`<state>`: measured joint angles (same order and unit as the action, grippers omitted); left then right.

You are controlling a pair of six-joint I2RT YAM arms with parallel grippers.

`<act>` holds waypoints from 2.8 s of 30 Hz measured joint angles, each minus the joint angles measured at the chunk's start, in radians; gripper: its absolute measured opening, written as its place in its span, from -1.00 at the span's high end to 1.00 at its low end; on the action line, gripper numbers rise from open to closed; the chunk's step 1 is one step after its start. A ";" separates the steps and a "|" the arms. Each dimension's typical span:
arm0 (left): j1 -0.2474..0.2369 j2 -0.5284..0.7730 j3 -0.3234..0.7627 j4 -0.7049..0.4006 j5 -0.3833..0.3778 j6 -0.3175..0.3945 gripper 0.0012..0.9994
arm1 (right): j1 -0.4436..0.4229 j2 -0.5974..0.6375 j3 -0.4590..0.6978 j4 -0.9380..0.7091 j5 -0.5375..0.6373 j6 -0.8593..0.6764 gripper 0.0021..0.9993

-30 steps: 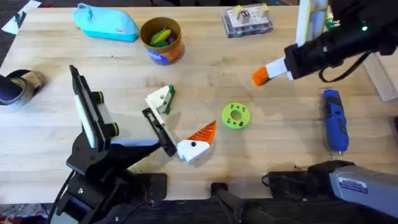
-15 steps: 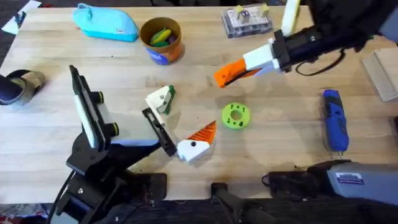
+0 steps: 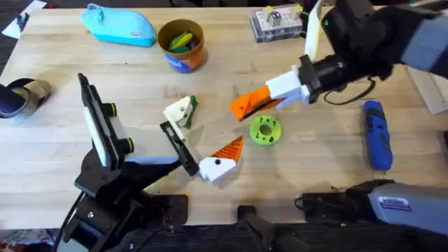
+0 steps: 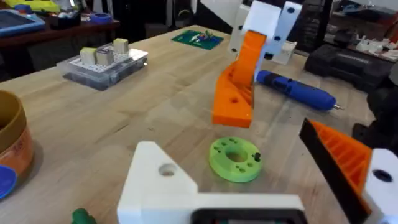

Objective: Pick up the gripper from the table and insert it into the empty holder that is missing its gripper. Then pick up a screw, insert it into the mounting hole, and use the screwdriver to tighten it. Finally, clean up the table by picking up the vegetable and placing it into the bucket.

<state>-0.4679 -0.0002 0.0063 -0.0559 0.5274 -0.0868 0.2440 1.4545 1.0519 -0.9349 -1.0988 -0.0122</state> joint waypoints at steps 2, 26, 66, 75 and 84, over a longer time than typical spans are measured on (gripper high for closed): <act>0.000 0.000 0.000 0.000 0.000 0.000 -0.99 | 0.000 -0.059 -0.013 0.002 0.005 0.020 0.99; 0.000 0.000 0.000 0.000 0.000 0.000 -0.99 | 0.189 -0.339 -0.511 1.165 0.145 0.888 0.99; 0.000 0.000 0.000 0.000 -0.003 0.000 -0.99 | 0.284 -0.010 -0.518 1.628 0.019 1.247 0.99; 0.003 0.000 0.000 0.000 -0.034 0.000 -0.99 | 0.306 0.020 -0.488 1.662 -0.009 1.248 0.99; 0.003 0.000 0.000 0.001 -0.031 0.004 -0.99 | 0.309 0.026 -0.469 1.656 -0.018 1.256 0.99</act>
<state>-0.4652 -0.0002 0.0063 -0.0551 0.4966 -0.0823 0.5531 1.4809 0.5832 0.7214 -1.1167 1.2438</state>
